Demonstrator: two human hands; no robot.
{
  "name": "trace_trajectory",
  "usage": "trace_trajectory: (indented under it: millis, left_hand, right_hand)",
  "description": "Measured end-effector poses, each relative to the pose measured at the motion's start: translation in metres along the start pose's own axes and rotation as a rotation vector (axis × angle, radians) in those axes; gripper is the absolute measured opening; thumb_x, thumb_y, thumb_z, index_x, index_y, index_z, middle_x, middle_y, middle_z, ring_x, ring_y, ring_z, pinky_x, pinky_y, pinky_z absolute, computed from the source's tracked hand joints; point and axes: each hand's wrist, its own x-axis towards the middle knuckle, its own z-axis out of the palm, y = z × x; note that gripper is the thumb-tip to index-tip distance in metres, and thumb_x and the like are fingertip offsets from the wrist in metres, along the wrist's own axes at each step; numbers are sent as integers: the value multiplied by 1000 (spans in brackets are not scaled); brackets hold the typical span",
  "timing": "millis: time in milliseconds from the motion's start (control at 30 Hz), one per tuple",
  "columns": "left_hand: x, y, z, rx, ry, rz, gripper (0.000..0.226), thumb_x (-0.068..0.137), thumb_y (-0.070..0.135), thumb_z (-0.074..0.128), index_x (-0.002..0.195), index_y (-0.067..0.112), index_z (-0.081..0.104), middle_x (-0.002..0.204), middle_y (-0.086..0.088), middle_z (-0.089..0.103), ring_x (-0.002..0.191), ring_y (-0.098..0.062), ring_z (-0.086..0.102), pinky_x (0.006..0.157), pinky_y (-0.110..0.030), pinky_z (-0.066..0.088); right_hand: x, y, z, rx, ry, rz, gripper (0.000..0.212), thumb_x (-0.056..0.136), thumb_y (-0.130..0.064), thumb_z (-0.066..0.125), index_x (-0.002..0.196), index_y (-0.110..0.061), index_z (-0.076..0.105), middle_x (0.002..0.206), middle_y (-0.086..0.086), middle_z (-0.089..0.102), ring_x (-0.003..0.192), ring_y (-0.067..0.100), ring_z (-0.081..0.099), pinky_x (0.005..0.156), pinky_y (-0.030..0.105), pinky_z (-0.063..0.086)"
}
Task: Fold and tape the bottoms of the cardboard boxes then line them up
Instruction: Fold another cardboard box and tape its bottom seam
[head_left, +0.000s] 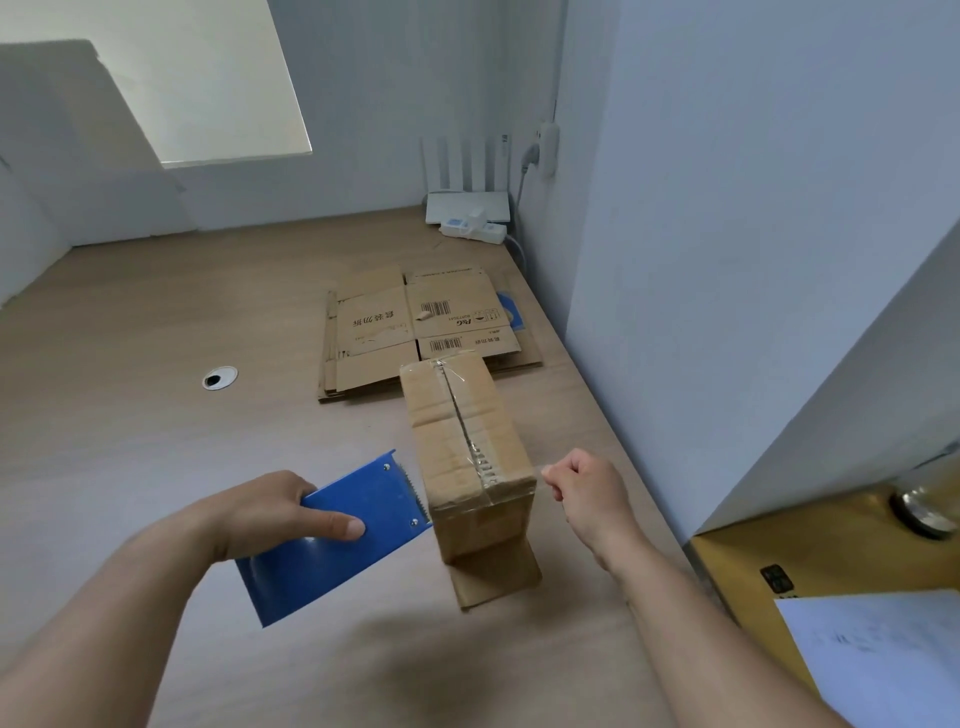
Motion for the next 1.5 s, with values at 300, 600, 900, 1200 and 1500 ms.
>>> trace_trajectory:
  millis: [300,600,900,1200,1500]
  left_hand:
    - [21,2,22,-78,-4,-75,85,29,74,64,93,19,67,89,0,72,83,-19,69,83,-33,49]
    - [21,9,25,-55,25,-88,65,48,67,62,95,21,63,92,2,68,85,-17,65,73,-27,43]
    - [10,4,22,-53,24,-75,81,38,75,64,96,19,67,92,0,71,86,-19,68,82,-33,48]
    - [-6,-11,15,100,151,-211,52,71,67,67,88,18,64,90,1,67,83,-16,62,67,-27,40]
    - [21,7,59,755,484,-345,35,91,42,45,114,18,56,101,3,63,81,-17,55,66,-25,39]
  right_hand:
    - [12,10,2,174,-221,259,25,90,-33,58,78,-11,55,61,2,46,46,11,35,42,21,27]
    - [0,-5,15,-428,115,-151,42,99,-48,32,78,-16,50,82,-1,53,86,22,51,68,34,39]
    - [9,-15,32,-469,15,-106,45,95,-50,44,110,-7,48,115,12,54,108,29,48,86,38,43]
    - [13,-16,35,-469,-9,-119,44,95,-47,47,108,-5,49,112,15,56,106,33,50,84,39,42]
    - [9,-17,30,-502,-10,-128,44,93,-51,47,105,-9,51,110,9,56,105,28,50,82,38,44]
